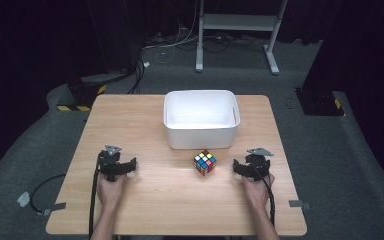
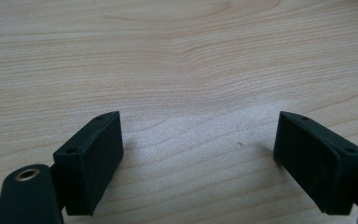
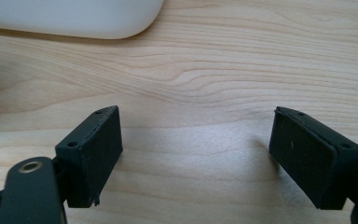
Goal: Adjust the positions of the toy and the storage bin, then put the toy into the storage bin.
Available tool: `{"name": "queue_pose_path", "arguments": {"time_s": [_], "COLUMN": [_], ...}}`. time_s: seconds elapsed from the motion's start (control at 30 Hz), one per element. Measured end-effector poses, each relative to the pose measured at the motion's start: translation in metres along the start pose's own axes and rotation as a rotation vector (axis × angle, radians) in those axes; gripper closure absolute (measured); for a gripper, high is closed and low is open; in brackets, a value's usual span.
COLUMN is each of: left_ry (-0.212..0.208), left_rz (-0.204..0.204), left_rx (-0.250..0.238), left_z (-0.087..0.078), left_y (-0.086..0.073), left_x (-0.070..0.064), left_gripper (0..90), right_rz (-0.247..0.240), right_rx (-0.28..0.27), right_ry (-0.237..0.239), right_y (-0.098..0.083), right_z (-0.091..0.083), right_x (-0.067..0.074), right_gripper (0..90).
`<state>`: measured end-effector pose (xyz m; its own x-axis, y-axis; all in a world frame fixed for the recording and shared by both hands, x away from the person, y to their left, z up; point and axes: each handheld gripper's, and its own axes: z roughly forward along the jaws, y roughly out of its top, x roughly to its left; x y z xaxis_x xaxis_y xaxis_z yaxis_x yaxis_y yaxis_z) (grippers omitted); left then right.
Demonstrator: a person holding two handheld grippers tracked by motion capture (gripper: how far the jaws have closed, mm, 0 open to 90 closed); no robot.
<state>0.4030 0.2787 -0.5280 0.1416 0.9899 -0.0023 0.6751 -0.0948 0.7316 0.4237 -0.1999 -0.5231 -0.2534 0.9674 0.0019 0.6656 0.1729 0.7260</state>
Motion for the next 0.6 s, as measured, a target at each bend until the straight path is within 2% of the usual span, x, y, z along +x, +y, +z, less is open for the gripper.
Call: {"name": "queue_pose_path", "arguments": {"time_s": [0.2,0.6], "left_ry": [0.0,0.002], "left_rz": [0.0,0.002], "left_rx": [0.0,0.001], "left_z": [0.0,0.0], "left_y": [0.0,0.0], "left_x": [0.0,0.0], "left_gripper": [16.0,16.0], "right_rz": [-0.027,-0.052], "right_rx": [-0.013,-0.035], "right_ry": [0.025,0.06], "right_y": [-0.005,-0.012], "right_z": [-0.006,-0.014], "right_x": [0.005,0.012], "right_gripper": [17.1,17.1]}}
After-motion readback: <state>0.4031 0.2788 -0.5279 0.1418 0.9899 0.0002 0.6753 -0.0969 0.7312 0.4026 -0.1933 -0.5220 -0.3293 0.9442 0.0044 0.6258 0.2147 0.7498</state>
